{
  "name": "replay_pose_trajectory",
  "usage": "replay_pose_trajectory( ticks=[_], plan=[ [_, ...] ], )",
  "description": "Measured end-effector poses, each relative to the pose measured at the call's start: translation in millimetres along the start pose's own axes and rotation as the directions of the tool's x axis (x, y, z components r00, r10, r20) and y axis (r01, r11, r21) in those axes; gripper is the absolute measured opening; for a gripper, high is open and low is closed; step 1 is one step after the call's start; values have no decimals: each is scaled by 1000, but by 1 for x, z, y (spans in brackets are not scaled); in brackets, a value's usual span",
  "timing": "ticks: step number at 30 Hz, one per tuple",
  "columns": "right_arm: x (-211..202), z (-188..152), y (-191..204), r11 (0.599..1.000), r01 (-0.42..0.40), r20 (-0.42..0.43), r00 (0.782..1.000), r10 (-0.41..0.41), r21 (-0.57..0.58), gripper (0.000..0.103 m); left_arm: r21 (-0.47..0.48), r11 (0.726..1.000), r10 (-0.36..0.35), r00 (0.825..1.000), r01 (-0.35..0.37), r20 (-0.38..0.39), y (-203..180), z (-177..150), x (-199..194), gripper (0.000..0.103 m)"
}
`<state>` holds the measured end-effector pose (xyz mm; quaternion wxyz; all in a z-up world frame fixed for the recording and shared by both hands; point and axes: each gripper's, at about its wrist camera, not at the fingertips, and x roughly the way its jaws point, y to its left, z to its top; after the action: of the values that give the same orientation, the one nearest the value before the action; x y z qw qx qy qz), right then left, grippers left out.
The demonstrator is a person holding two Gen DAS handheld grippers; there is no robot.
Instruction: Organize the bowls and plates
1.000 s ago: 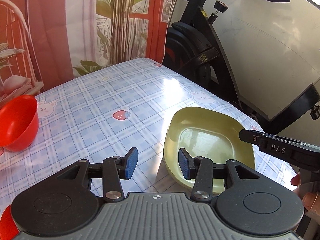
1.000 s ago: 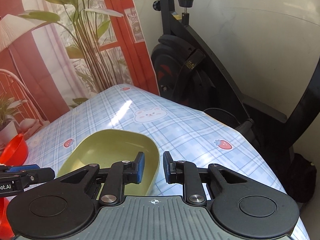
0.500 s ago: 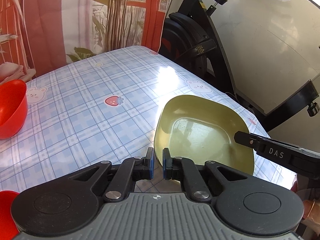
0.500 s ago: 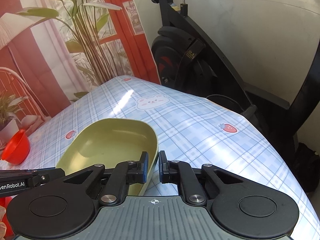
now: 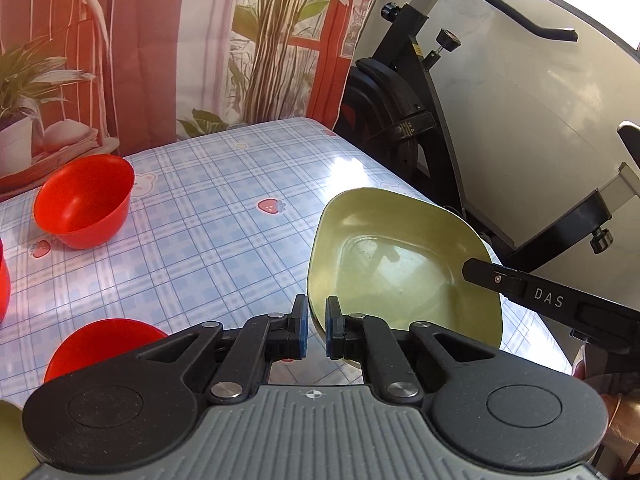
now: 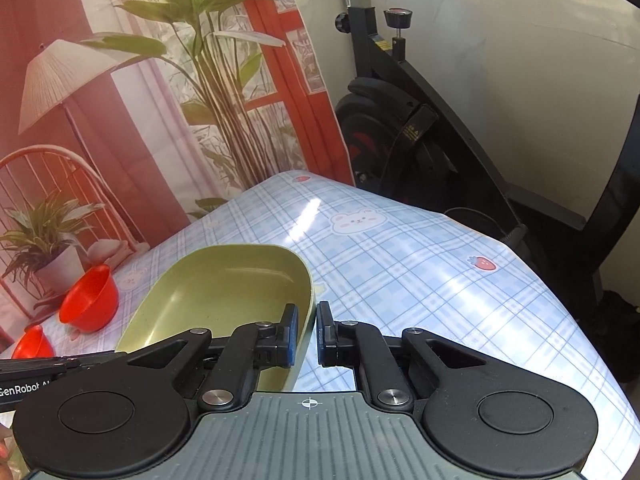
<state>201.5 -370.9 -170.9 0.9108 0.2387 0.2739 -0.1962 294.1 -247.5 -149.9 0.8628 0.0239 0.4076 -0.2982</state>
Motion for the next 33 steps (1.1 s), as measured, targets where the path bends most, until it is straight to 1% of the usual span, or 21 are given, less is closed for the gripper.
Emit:
replay_pose_trajectory(
  ticks=[6, 13, 16, 20, 23, 26, 29, 33],
  plan=[
    [-22, 1, 46, 996, -70, 2, 998, 71, -49, 8, -39, 998, 45, 998, -44, 40, 30, -12, -50, 9],
    [-43, -6, 116, 974, -180, -23, 984, 179, -138, 8, -115, 991, 76, 994, -68, 72, 84, -23, -113, 10],
    [-50, -11, 145, 961, -221, -37, 975, 218, -167, 9, -145, 986, 101, 989, -85, 106, 104, -29, -146, 10],
    [-57, -25, 188, 940, -272, -67, 962, 264, -206, 9, -141, 979, 164, 977, -145, 135, 122, -37, -181, 10],
    [-63, -42, 218, 919, -310, -100, 950, 294, -243, 10, -146, 974, 196, 970, -175, 147, 138, -44, -205, 10],
    [-68, -59, 241, 901, -340, -139, 939, 313, -271, 10, -170, 969, 208, 965, -181, 158, 154, -55, -226, 10],
    [-71, -72, 258, 886, -355, -166, 933, 318, -298, 11, -194, 963, 217, 963, -185, 160, 166, -70, -239, 10],
    [-77, -88, 272, 872, -368, -203, 927, 316, -323, 11, -224, 955, 227, 963, -192, 142, 178, -86, -239, 10]
  ],
)
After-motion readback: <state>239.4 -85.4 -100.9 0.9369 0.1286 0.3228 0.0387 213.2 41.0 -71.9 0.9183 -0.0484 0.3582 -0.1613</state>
